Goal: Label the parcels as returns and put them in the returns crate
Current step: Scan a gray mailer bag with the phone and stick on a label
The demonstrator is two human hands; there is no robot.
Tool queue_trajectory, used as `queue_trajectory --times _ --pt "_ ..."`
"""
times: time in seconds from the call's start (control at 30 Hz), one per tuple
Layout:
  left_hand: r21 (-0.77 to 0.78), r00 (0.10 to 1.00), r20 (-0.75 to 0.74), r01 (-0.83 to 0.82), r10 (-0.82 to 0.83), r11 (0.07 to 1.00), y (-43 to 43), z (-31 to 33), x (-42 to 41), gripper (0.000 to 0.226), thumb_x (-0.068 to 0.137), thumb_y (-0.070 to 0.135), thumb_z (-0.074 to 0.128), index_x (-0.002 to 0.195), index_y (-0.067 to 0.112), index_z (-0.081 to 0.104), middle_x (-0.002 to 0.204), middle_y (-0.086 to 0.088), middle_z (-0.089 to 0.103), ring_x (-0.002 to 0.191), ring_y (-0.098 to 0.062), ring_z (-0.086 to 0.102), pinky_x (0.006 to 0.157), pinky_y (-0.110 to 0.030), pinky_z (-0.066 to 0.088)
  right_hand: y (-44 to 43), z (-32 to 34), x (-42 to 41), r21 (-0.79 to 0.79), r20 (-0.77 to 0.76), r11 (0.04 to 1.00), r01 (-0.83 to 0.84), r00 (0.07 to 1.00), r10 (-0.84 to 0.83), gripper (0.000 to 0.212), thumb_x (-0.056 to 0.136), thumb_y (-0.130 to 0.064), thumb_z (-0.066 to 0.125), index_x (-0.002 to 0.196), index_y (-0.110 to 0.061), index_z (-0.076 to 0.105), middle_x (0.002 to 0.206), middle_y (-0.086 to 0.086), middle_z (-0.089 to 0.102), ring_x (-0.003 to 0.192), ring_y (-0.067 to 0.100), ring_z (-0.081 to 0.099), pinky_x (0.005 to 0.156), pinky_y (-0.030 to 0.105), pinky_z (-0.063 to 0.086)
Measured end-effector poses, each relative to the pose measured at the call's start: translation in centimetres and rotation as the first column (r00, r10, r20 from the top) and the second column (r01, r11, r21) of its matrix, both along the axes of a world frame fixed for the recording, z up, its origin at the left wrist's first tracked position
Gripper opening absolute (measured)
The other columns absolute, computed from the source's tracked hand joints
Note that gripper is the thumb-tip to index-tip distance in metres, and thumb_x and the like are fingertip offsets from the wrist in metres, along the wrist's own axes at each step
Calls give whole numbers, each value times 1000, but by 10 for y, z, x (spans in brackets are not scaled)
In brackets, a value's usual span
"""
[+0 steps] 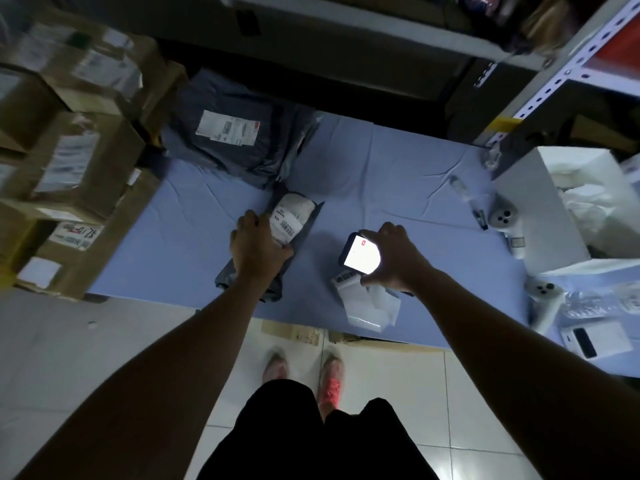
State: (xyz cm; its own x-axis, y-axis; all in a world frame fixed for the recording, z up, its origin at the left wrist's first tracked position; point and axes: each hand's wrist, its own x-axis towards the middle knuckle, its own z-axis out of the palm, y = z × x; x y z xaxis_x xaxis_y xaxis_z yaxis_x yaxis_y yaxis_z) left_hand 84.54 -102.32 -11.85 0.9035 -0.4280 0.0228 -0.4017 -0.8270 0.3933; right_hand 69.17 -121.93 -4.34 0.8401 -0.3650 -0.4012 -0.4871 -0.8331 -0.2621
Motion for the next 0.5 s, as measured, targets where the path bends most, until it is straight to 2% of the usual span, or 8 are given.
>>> queue_trajectory --times 0.5 --pt "7 1000 11 18 -19 1000 -15 -3 5 65 63 37 84 113 4 58 105 -17 54 96 -34 54 72 -39 45 -23 -3 -6 -6 14 999 34 999 -34 101 60 -48 90 146 -29 41 127 4 42 124 24 33 98 40 40"
